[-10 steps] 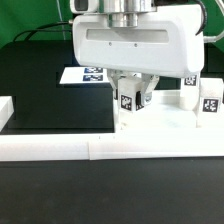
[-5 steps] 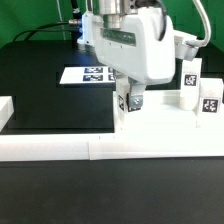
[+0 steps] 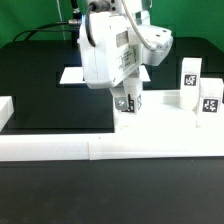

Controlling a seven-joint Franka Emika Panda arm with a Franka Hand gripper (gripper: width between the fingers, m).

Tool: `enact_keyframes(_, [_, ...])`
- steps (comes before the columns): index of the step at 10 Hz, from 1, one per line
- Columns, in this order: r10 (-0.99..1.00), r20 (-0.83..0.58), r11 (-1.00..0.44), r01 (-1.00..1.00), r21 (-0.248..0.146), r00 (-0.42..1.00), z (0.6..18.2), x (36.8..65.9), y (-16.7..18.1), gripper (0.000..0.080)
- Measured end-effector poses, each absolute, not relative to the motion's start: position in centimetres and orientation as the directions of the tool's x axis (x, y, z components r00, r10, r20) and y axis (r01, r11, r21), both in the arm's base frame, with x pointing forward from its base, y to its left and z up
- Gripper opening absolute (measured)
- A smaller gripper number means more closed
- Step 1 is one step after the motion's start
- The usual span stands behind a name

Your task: Assemble square table

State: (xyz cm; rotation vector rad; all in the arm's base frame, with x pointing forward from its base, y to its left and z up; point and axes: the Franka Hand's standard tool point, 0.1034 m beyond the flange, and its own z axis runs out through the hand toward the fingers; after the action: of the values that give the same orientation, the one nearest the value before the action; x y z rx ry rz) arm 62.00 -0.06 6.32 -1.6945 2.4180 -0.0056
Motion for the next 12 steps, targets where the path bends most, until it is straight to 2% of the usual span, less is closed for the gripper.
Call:
enact_keyframes(1, [-0.942,-0.148,0.320,-0.941,-0.115,-0.302,6.3,62.0,-0.1,0.0520])
enact_keyframes(2, [-0.954,-0.138,0.282,-0.951,-0.125,-0.265,6.4,62.1,0.0,0.0520])
enact_keyframes(3, [-0.998,-0.070,0.015,-0.981,-0.192,-0.002,6.6,62.5,0.4,0.0630])
enact_keyframes(4, [-0.957,0.005,-0.283,-0.931,-0.228,0.290,6.7,62.3,0.9,0.0644])
enact_keyframes(8, [-0.851,0.068,-0.523,-0.826,-0.208,0.522,6.6,62.2,0.6,0.0648])
enact_keyframes(9, [-0.704,0.121,-0.709,-0.683,-0.176,0.700,7.1,62.9,0.2,0.0648])
enact_keyframes(10, [-0.588,0.148,-0.808,-0.570,-0.147,0.795,6.6,63.0,0.4,0.0648])
enact_keyframes(12, [-0.620,0.142,-0.784,-0.602,-0.153,0.771,6.6,63.0,0.3,0.0648])
